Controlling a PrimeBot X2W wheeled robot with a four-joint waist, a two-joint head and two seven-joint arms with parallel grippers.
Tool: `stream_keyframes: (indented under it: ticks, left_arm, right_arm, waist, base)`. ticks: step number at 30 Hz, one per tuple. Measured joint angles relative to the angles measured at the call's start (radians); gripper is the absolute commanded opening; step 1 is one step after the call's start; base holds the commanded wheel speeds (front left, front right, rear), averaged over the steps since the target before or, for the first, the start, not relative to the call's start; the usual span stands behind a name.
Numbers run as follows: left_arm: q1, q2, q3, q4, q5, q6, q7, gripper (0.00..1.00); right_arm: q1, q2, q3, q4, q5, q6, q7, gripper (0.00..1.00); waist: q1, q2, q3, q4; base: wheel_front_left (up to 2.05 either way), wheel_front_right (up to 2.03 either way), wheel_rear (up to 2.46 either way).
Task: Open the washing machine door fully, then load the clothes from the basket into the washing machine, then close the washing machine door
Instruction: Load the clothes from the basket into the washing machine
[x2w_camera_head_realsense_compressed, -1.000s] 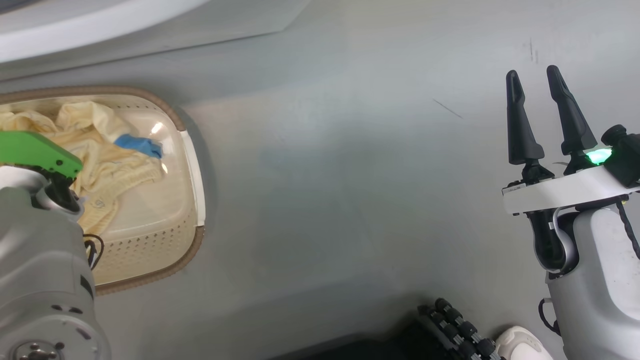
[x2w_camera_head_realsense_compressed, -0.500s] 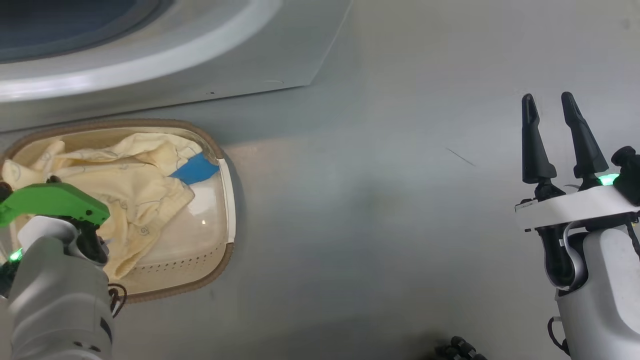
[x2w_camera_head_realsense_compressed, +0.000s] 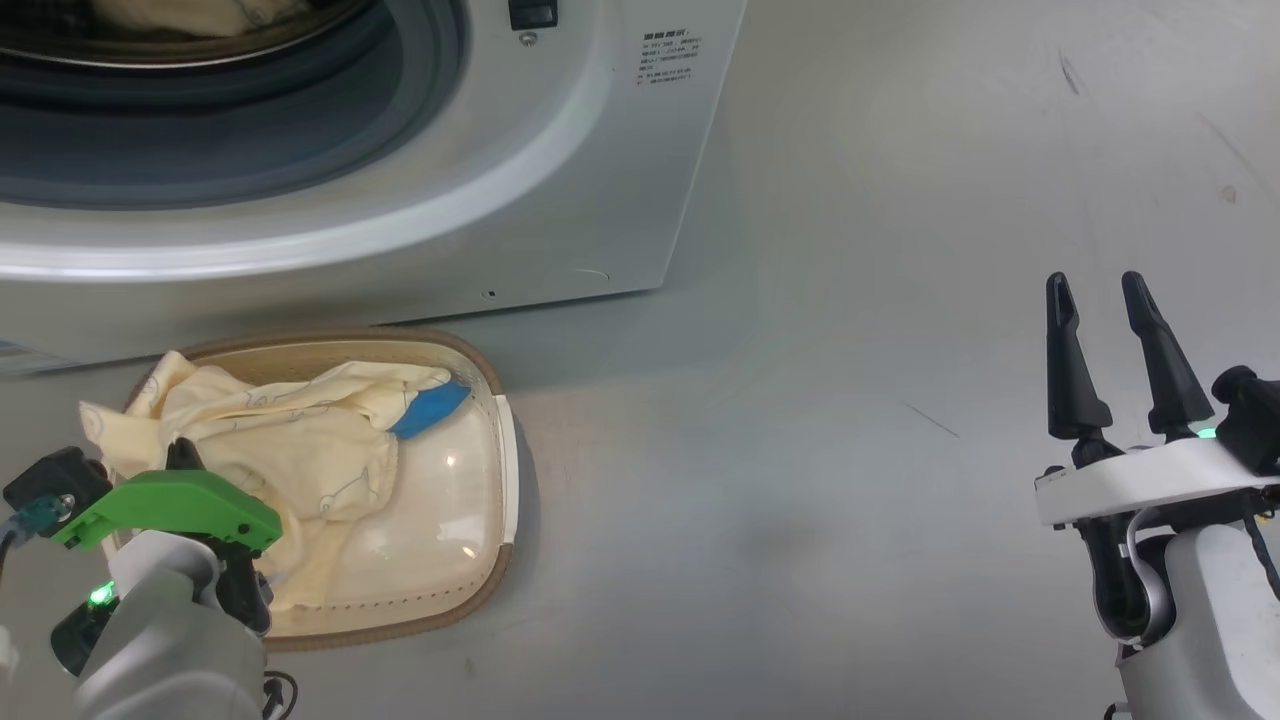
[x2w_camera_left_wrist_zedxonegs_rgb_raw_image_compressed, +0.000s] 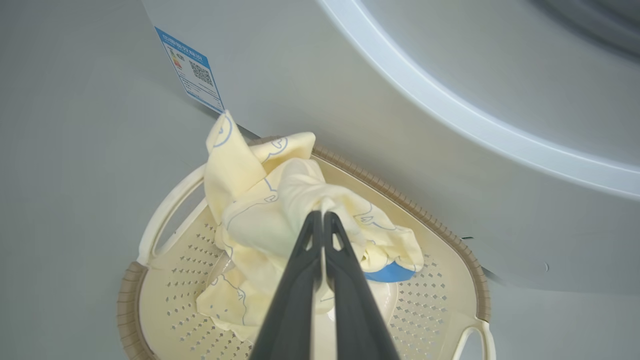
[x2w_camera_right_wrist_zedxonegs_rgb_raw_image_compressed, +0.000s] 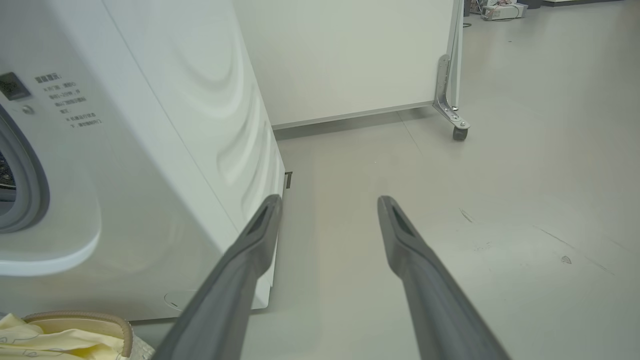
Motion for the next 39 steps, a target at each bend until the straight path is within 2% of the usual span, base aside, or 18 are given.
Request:
stream_keyframes:
  ticks: [6, 15, 21, 26, 27, 34, 39]
  left_arm:
    - [0.033, -0.001, -0.029, 0.005, -0.027, -0.006, -0.004, 0.0]
    - [0.114, -0.005, -0.124, -0.136, -0.077, -0.014, -0.004, 0.0]
    - [0.147, -0.007, -0.255, -0.128, -0.182, -0.014, -0.004, 0.0]
    - [0.193, -0.007, -0.378, -0.177, -0.263, -0.014, -0.004, 0.0]
    - [0.221, -0.007, -0.428, -0.21, -0.29, -0.014, -0.004, 0.0]
    - [0.333, -0.007, -0.604, -0.361, -0.397, -0.014, -0.004, 0.0]
    - [0.437, -0.006, -0.672, -0.477, -0.461, -0.014, -0.004, 0.0]
  right_arm:
    - [0.05, 0.0, -0.004, 0.007, -0.008, 0.0, 0.0, 1.0]
    - [0.134, 0.001, -0.007, 0.019, -0.01, 0.0, 0.0, 1.0]
    - [0.193, 0.0, -0.01, 0.024, -0.014, 0.0, 0.0, 1.0]
    - [0.229, 0.0, -0.01, 0.025, -0.014, 0.0, 0.0, 1.0]
    - [0.241, 0.0, -0.011, 0.025, -0.014, 0.0, 0.0, 1.0]
    - [0.299, -0.01, -0.026, 0.021, -0.014, 0.0, 0.0, 1.0]
    - [0.325, -0.01, -0.026, 0.021, -0.014, 0.0, 0.0, 1.0]
  waist:
    - [0.0, 0.0, -0.087, 0.015]
    - [0.0, 0.0, -0.219, 0.033]
    - [0.0, 0.0, -0.302, 0.041]
    - [0.0, 0.0, -0.363, 0.047]
    - [0.0, 0.0, -0.386, 0.049]
    - [0.0, 0.0, -0.45, 0.061]
    - [0.0, 0.0, -0.479, 0.076]
  base:
    - [0.0, 0.0, 0.0]
    - [0.0, 0.0, 0.0]
    - [0.0, 0.0, 0.0]
    - [0.0, 0.0, 0.0]
    - [0.0, 0.0, 0.0]
    - [0.0, 0.0, 0.0]
    - [0.0, 0.0, 0.0]
